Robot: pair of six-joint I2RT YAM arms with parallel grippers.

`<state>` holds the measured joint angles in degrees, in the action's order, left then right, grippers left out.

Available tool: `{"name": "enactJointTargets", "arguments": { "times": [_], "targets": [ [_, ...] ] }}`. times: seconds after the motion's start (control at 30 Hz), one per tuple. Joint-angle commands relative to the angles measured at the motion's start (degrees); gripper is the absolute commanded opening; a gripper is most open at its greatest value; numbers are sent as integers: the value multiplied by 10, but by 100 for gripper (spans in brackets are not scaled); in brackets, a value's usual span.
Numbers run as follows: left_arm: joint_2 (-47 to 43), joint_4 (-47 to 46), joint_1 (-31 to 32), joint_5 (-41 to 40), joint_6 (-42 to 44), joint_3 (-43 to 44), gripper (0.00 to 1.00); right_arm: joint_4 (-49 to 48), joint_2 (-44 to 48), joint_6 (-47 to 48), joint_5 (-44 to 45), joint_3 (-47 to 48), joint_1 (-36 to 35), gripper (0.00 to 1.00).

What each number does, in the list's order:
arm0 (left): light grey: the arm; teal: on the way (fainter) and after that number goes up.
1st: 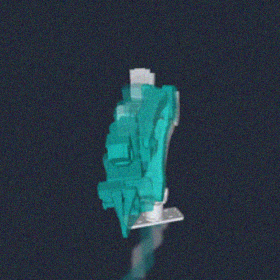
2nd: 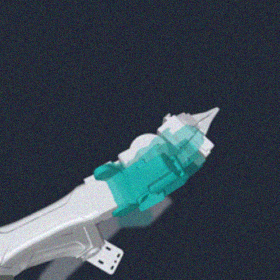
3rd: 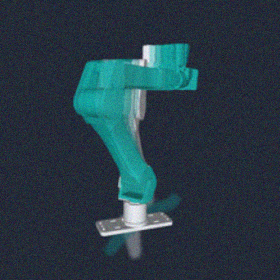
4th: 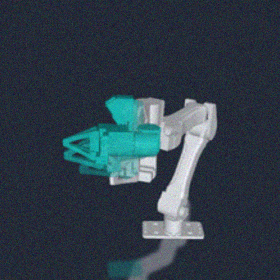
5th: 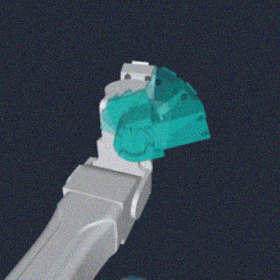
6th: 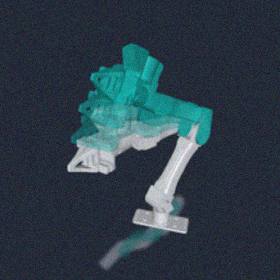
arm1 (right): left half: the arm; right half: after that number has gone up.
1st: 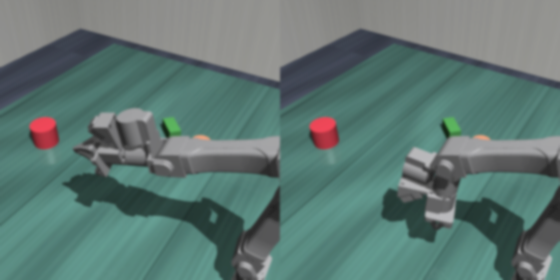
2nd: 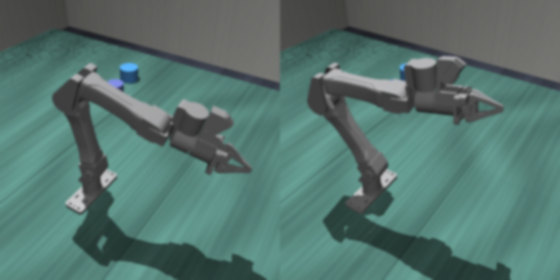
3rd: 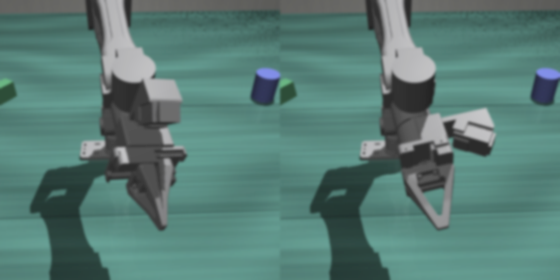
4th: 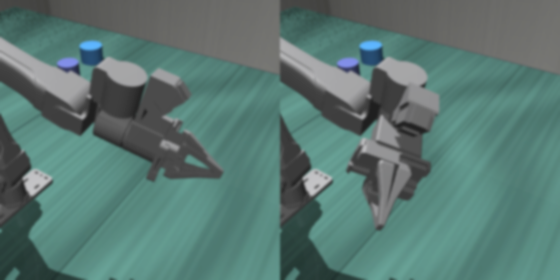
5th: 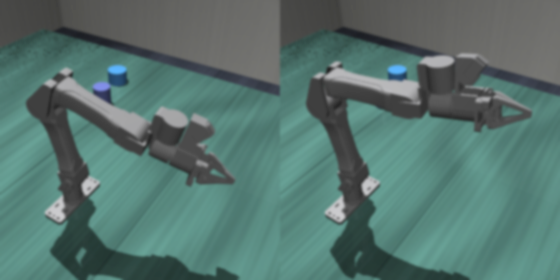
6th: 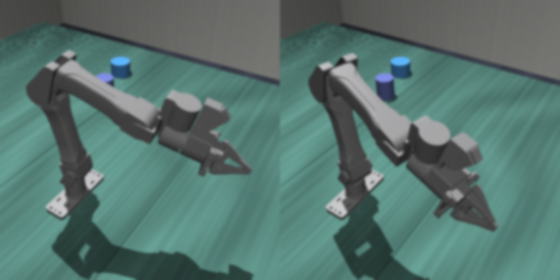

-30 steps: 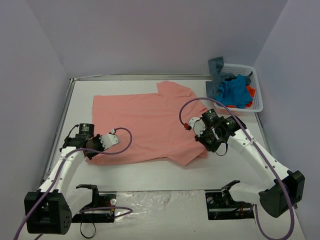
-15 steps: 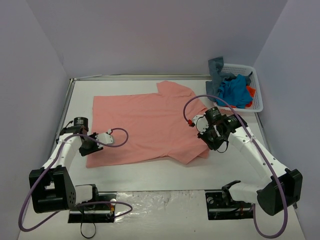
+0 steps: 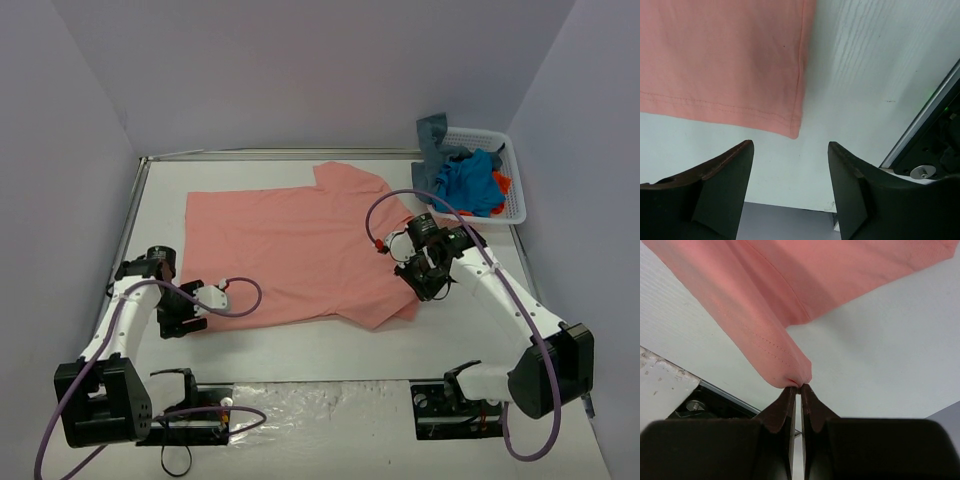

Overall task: Fold and stack the t-shirts
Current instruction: Grap the side of the flattened tshirt closest away from the robot with both arms

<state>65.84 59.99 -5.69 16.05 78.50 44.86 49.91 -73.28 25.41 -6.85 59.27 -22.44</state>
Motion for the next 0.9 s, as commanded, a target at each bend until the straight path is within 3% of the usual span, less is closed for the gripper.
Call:
{"name": "enactJointTargets", "arguments": {
  "times": [0.0,0.27,0.87],
  "targets": [
    [-11,42,-1,21,36,2,60,7,-14,-8,11,-3,6,0],
    [90,73,15,14,53,52,63,2,-39,-11,13,8,13,0],
    [228,-24,38,-48,-9,39,64,5,-49,-12,-4,26,35,0]
  ]
}}
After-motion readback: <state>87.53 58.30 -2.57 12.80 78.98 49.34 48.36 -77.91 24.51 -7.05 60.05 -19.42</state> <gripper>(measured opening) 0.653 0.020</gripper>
